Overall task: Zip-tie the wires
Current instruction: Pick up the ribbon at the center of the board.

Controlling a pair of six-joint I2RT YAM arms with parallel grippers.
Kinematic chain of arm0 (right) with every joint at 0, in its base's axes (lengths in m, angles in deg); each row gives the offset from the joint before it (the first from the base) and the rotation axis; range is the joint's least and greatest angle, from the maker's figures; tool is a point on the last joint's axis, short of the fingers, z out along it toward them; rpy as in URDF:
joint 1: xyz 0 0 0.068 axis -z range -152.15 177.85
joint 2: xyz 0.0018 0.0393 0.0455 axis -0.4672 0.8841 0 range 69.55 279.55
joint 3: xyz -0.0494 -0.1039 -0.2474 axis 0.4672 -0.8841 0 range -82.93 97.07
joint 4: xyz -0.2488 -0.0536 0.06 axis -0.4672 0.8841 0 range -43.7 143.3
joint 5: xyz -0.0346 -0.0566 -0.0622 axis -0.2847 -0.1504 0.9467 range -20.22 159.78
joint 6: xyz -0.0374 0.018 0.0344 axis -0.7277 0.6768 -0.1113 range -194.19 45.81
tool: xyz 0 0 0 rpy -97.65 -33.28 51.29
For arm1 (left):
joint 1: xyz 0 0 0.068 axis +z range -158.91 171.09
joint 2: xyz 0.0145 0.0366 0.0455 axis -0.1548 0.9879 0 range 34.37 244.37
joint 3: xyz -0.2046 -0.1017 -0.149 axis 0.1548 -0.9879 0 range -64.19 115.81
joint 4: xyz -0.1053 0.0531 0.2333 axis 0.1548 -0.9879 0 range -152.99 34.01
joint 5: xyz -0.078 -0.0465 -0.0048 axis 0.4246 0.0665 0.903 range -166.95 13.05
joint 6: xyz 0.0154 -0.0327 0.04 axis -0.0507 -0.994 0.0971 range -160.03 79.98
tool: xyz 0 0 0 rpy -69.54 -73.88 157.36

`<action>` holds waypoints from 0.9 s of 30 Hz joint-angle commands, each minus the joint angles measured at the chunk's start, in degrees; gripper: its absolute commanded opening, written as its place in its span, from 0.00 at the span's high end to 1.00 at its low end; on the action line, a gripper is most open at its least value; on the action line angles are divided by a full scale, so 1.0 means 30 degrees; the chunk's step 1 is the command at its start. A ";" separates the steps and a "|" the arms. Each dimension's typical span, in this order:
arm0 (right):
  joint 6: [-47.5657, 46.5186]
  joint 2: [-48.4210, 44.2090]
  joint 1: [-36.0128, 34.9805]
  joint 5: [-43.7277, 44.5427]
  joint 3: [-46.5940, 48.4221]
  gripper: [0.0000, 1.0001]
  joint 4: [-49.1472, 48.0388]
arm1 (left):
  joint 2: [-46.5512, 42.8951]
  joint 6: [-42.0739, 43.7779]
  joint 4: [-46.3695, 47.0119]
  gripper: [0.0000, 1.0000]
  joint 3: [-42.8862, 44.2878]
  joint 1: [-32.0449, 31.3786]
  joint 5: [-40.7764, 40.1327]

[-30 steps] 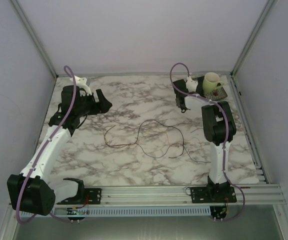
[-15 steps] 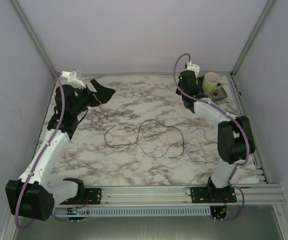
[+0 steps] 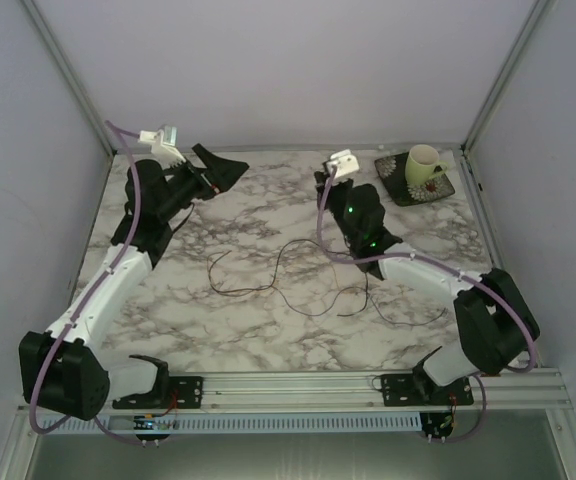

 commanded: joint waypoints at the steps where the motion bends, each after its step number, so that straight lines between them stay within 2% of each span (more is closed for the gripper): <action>1: -0.3688 -0.0910 -0.1919 0.0100 -0.0280 1.00 -0.3881 | -0.0461 -0.0268 0.1425 0.17 0.0595 -0.1294 -0.1665; 7: -0.6787 -0.1013 -0.4372 0.2164 0.0012 1.00 -0.3947 | -0.1082 0.0318 0.0774 0.22 0.0062 -0.3170 -0.4281; 13: -0.8540 -0.0185 -0.5945 0.4102 0.0884 1.00 -0.3161 | -0.1322 0.0130 0.1717 0.28 -0.0530 -0.4354 -0.5183; 18: -0.9205 0.0513 -0.6688 0.5479 0.1486 1.00 -0.3148 | -0.0885 0.0444 0.0987 0.31 -0.0210 -0.5409 -0.6195; 27: -0.9891 0.0886 -0.7213 0.5774 0.1957 1.00 -0.2861 | -0.0039 0.0447 0.0917 0.34 -0.0063 -0.6459 -0.7455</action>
